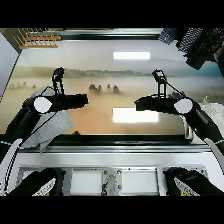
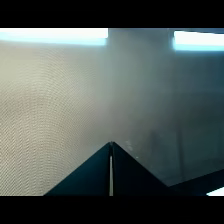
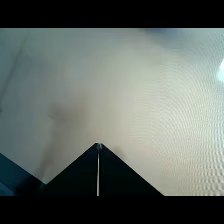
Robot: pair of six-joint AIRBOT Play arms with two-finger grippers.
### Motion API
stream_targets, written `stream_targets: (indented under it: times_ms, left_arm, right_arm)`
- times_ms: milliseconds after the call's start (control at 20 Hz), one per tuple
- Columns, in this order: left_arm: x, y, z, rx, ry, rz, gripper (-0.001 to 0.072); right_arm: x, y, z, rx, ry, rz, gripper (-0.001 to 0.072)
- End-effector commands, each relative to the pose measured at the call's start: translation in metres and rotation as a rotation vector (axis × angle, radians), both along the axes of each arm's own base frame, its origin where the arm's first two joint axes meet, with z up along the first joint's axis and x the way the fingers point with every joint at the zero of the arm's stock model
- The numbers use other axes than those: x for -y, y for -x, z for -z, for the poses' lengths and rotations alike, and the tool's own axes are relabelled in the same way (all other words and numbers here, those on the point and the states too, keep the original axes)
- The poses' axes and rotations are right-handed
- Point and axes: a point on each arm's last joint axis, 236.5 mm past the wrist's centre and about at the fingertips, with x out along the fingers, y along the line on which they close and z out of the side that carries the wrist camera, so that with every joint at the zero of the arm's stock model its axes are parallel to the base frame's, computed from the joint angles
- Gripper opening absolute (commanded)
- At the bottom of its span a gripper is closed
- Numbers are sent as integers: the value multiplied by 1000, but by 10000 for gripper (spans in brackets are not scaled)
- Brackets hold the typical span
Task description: Fold the clothes and pants, and hang the long-sleeved shirts on hangers.
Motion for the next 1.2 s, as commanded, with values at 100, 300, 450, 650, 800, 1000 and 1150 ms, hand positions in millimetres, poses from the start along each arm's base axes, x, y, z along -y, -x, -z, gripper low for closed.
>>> stream_targets:
  times_ms: [100, 300, 450, 650, 800, 1000, 1150]
  left_arm:
    - [0, 0, -1, 2, 0, 1, 6]
    - [0, 0, -1, 2, 0, 1, 6]
    - [0, 0, -1, 2, 0, 1, 6]
    - [-8, -8, -3, 58, -48, 16, 126]
    - [-65, -39, -26, 188, -244, 0, 696]
    - [-190, -86, -41, 175, -504, -165, 696]
    - [-253, -103, -18, 65, -544, -256, 697]
  right_arm:
    - [0, 0, 0, 0, -1, 0, 20]
    - [0, 0, 0, 0, -1, -1, 19]
    - [0, 0, 0, 0, -1, -1, 19]
    - [0, 0, 0, 0, -1, 0, 19]
    - [0, 0, 0, 0, -1, 0, 20]
    - [0, 0, 0, 0, -1, -1, 20]
    - [0, 0, 0, 0, -1, 0, 20]
